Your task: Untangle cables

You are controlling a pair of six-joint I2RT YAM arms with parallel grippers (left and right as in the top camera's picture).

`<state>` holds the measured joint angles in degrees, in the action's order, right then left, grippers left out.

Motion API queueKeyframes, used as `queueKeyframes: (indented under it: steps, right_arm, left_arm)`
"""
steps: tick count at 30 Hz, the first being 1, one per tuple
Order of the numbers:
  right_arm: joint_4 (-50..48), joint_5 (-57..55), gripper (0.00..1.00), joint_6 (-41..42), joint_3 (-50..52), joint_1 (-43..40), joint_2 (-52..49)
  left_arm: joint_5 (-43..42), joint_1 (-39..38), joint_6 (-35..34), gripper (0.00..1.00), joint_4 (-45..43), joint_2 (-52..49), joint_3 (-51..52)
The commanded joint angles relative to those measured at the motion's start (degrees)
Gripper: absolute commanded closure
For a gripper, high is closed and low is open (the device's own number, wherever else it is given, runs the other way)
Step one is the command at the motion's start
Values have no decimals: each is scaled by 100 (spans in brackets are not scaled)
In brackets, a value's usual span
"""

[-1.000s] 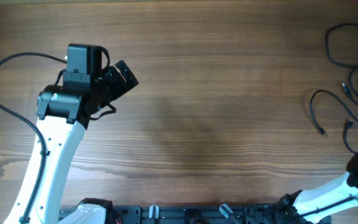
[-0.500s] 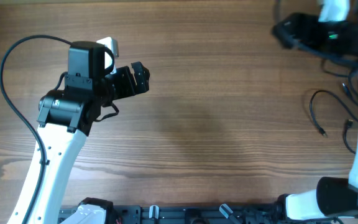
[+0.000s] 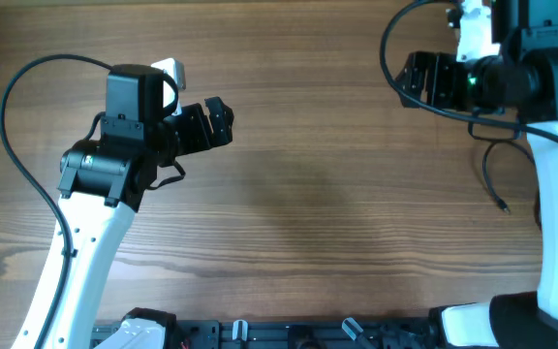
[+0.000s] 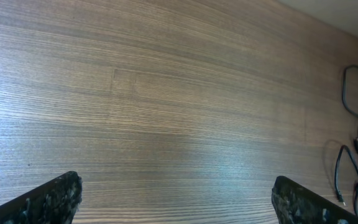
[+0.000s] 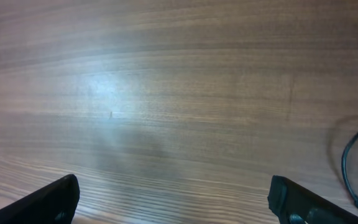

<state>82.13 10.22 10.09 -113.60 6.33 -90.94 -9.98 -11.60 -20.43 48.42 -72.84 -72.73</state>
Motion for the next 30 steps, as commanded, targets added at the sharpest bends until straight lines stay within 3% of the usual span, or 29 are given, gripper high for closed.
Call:
queueKeyframes:
  steps: [1, 12, 22, 26, 30]
  right_arm:
    - [-26, -111, 0, 234, -11, 9, 72]
    - [17, -417, 0, 190, -11, 9, 48]
    - [-1060, -745, 0, -114, 271, 9, 984]
    - [-2396, -723, 0, -374, 1554, 7, 1891]
    - [-4076, -723, 0, -710, 3508, 0, 3084]
  left_arm:
    - [-70, -20, 50, 0, 4, 50, -57]
    - [-70, -20, 52, 0, 4, 50, -57]
    - [-68, -20, 50, 0, 4, 50, -57]
    - [-70, -20, 52, 0, 4, 50, -57]
    - [-68, -20, 50, 0, 4, 50, -57]
